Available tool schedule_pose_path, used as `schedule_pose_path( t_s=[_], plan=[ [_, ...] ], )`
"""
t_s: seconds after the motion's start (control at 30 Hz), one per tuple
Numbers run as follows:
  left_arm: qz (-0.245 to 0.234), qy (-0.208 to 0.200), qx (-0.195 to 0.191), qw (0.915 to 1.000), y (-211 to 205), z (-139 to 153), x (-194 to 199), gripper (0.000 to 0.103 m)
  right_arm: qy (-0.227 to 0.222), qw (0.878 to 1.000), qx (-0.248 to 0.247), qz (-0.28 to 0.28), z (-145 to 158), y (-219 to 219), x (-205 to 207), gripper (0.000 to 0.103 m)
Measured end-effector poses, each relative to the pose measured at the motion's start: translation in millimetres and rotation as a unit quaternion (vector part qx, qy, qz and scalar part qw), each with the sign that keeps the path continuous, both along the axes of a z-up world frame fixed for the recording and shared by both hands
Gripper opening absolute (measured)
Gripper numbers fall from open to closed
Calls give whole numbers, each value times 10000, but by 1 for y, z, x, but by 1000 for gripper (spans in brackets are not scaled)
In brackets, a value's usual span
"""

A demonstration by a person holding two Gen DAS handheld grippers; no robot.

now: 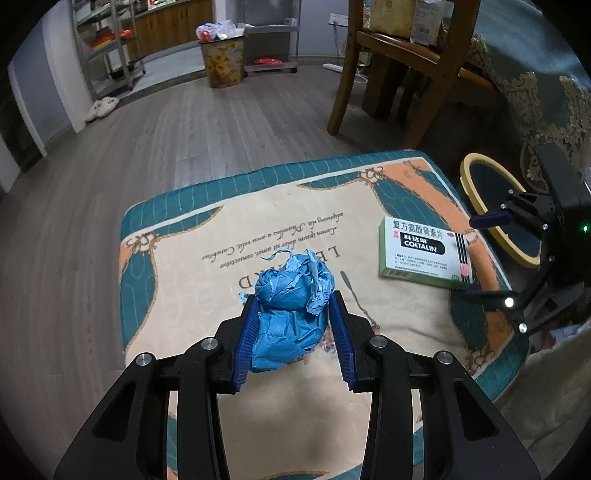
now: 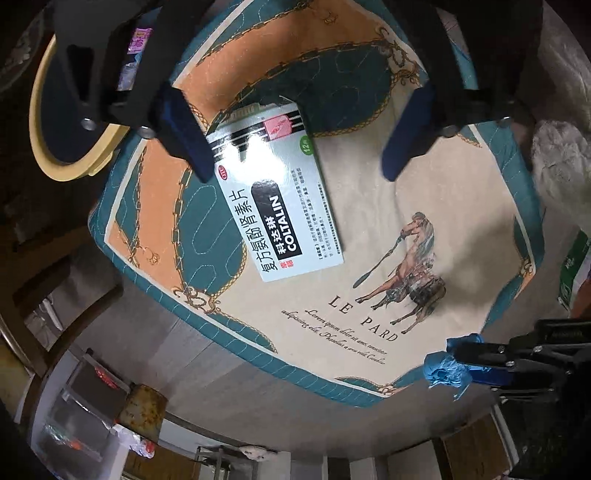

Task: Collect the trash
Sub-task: 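Grasp the blue crumpled wrapper with the left tool while the right tool grasps the COLTALIN box, then carry the blue wrapper and COLTALIN box over the wastebasket and open both tools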

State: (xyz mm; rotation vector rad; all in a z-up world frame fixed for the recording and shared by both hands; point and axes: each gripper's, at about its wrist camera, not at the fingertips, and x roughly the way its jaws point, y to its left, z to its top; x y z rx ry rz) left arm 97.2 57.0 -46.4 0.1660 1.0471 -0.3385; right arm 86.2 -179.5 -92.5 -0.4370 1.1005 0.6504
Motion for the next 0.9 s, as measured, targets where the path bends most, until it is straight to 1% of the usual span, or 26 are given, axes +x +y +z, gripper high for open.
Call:
schedule_pose_path(
  t_s=[0.07,0.1,0.2,0.3,0.4,0.43,0.47,0.5,0.57,0.7,0.77,0.9],
  plan=[
    [-20,0,32,10000,0,-1,0,40,144,9999,4,88,-6,1,-3,96],
    [-18,19,42,10000,1,-3,1,40,156,9998,-75,105,-11,3,-4,96],
    [13,76,63,10000,2,-6,3,40,29,9995,-311,3,-21,7,-1,96],
    [-11,63,46,10000,0,-5,3,40,-224,9980,-564,-195,-32,11,10,96],
    [-49,68,57,9999,-3,-6,1,40,-208,9961,-804,-304,-48,14,21,97],
    [-50,86,68,9999,-3,-7,2,40,-162,9967,-721,-347,-50,14,23,97],
    [-48,100,77,9999,-3,-8,2,40,-87,9973,-630,-379,-50,13,26,91],
    [-46,131,89,9999,-4,-10,2,40,108,9980,-427,-445,-50,11,30,85],
    [-63,160,127,9998,-6,-12,3,40,104,9978,-353,-548,-45,10,33,79],
    [-118,126,162,9997,-13,-9,6,40,44,9978,-110,-646,-28,4,28,76],
    [-143,87,152,9997,-19,-5,6,40,-9,9976,-103,-680,-19,-1,23,75],
    [-243,20,123,9996,-35,2,7,40,-185,9965,-37,-815,14,-16,10,73]
  ],
)
